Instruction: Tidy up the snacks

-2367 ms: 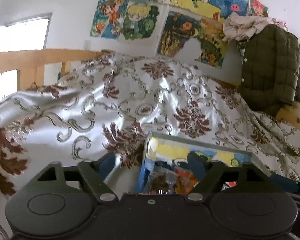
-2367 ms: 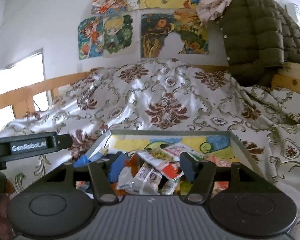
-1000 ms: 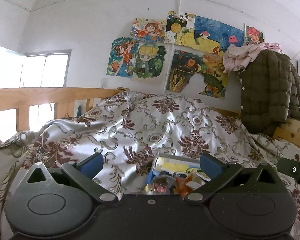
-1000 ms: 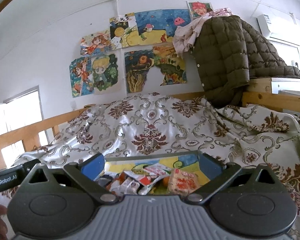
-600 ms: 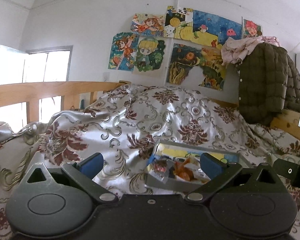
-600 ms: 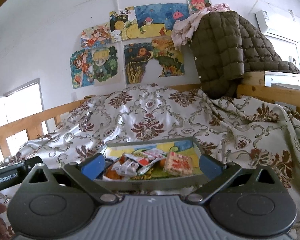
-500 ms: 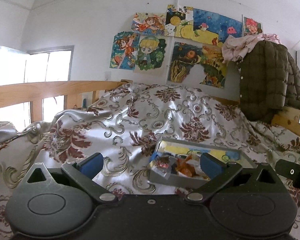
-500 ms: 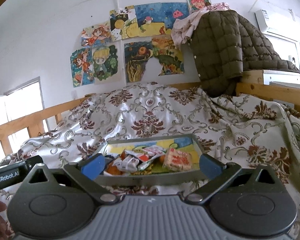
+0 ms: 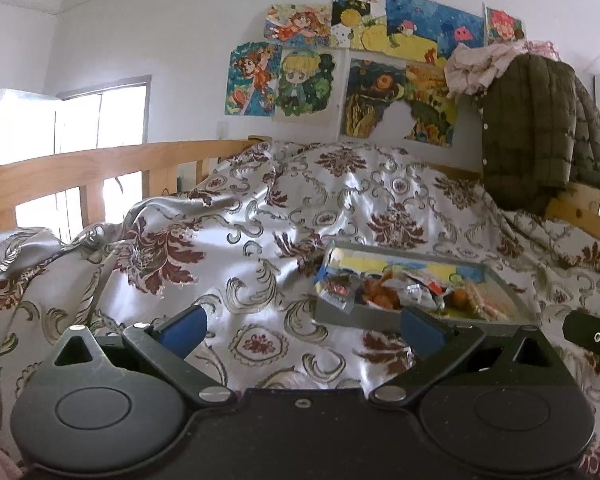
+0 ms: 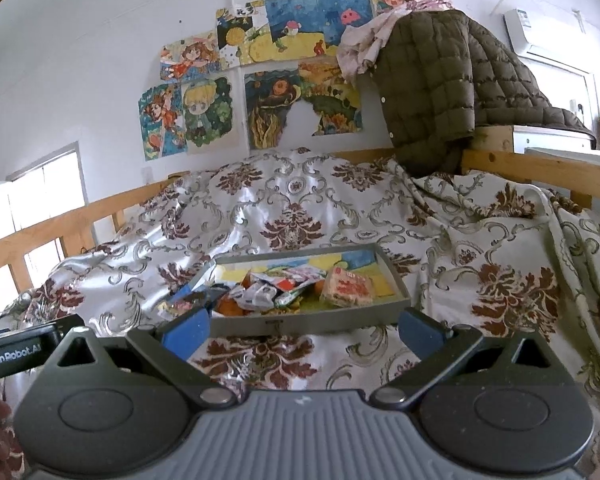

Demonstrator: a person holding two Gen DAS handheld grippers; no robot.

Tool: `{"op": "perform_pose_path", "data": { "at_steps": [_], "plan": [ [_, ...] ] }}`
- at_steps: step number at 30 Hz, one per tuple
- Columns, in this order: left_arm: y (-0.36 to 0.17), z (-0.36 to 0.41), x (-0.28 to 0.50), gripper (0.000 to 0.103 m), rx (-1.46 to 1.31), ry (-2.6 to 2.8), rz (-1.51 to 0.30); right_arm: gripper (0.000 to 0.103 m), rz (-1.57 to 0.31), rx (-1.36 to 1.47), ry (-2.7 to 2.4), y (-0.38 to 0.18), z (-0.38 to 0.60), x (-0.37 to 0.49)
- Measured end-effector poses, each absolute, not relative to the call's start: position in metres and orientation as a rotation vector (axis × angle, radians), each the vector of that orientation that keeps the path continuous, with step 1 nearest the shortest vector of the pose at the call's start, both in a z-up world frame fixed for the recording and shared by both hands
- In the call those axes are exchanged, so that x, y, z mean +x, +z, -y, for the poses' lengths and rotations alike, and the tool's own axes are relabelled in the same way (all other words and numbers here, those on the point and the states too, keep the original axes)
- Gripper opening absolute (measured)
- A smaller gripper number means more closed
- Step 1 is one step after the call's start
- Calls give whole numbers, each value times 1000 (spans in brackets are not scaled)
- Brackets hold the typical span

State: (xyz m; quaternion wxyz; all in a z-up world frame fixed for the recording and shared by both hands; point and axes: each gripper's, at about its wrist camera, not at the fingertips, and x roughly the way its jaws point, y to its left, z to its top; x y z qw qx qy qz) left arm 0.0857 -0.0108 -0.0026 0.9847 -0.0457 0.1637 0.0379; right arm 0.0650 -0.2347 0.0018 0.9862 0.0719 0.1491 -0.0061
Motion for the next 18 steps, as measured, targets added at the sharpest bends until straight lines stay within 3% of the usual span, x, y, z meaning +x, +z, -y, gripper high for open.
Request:
{"op": "perform_pose_path", "data": {
  "at_steps": [18],
  "plan": [
    [-19, 21, 76, 102, -4, 71, -450, 103, -420, 81, -64, -12, 217, 55]
  ]
}}
